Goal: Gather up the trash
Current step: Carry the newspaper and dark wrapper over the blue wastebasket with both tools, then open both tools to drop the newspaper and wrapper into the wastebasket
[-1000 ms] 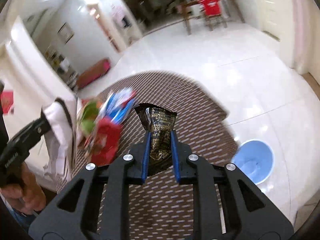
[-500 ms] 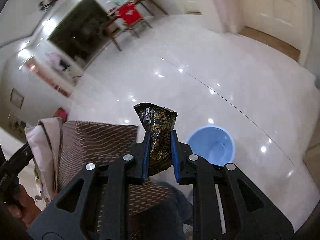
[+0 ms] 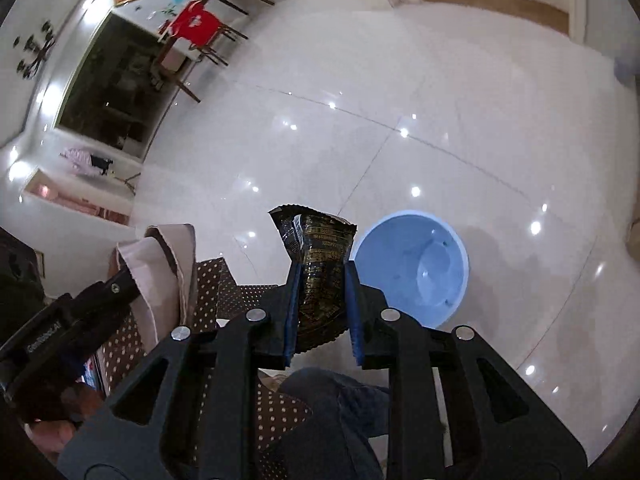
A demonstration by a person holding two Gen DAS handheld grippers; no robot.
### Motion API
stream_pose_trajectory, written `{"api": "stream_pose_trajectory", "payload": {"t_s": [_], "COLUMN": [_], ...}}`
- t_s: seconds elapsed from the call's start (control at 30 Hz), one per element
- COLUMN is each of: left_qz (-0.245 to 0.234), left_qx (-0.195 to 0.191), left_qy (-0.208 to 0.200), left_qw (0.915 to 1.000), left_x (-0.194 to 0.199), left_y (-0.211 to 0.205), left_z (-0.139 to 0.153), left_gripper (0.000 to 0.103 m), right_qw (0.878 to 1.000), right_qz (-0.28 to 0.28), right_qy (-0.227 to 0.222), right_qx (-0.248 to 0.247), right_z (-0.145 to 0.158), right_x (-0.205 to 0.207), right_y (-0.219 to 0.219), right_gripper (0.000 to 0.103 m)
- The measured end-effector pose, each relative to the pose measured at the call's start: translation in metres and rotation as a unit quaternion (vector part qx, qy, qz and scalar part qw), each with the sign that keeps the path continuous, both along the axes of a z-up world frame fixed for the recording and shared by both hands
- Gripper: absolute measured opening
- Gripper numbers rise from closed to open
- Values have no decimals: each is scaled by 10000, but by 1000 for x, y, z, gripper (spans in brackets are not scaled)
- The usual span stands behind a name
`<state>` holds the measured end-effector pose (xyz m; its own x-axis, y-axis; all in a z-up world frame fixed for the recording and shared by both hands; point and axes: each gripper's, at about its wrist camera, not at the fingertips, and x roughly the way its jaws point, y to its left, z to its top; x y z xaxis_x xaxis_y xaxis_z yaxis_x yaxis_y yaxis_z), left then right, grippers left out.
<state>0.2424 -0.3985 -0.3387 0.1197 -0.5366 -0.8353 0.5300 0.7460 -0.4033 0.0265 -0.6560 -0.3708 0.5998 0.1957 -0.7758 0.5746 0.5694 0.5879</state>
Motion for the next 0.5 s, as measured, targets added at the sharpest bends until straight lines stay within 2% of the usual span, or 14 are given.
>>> {"api": "stream_pose_trajectory", "payload": {"t_s": [0.03, 0.07, 0.1, 0.13, 0.17, 0.2, 0.3, 0.37, 0.43, 0.5], "left_qz": [32, 15, -30, -46, -36, -4, 39, 80, 104, 159], "left_qx": [39, 86, 131, 191, 275, 294, 384, 430, 479, 496], "left_qy": [64, 161, 250, 280, 261, 229, 179, 152, 14, -282], "left_qw": [10000, 9998, 9996, 9994, 9993, 9993, 9991, 9989, 9988, 9982], "left_x": [3, 6, 8, 10, 11, 13, 15, 17, 16, 10], "left_y": [-2, -5, -9, -11, -13, -11, -8, -8, -2, 6], "left_z": [-6, -13, -19, -23, -26, -28, -29, -28, -20, -5], "left_gripper": [10, 19, 33, 42, 57, 63, 76, 77, 79, 84], "right_qw": [10000, 9999, 9997, 9996, 9996, 9994, 9993, 9992, 9993, 9993], "right_qz": [-26, -52, -91, -139, -152, -154, -231, -264, -312, -369], "right_qy": [24, 18, -7, -6, -4, -10, 13, 3, -7, -15], "right_qx": [63, 147, 226, 237, 257, 294, 301, 297, 209, 71], "right_z": [-4, -9, -12, -14, -15, -17, -19, -17, -10, 1], "right_x": [4, 1, 1, 1, 0, 0, 1, -3, -5, 0], "right_y": [1, -1, -4, -7, -9, -8, -15, -17, -15, -9], "right_gripper": [30, 43, 58, 61, 61, 64, 72, 81, 94, 97]}}
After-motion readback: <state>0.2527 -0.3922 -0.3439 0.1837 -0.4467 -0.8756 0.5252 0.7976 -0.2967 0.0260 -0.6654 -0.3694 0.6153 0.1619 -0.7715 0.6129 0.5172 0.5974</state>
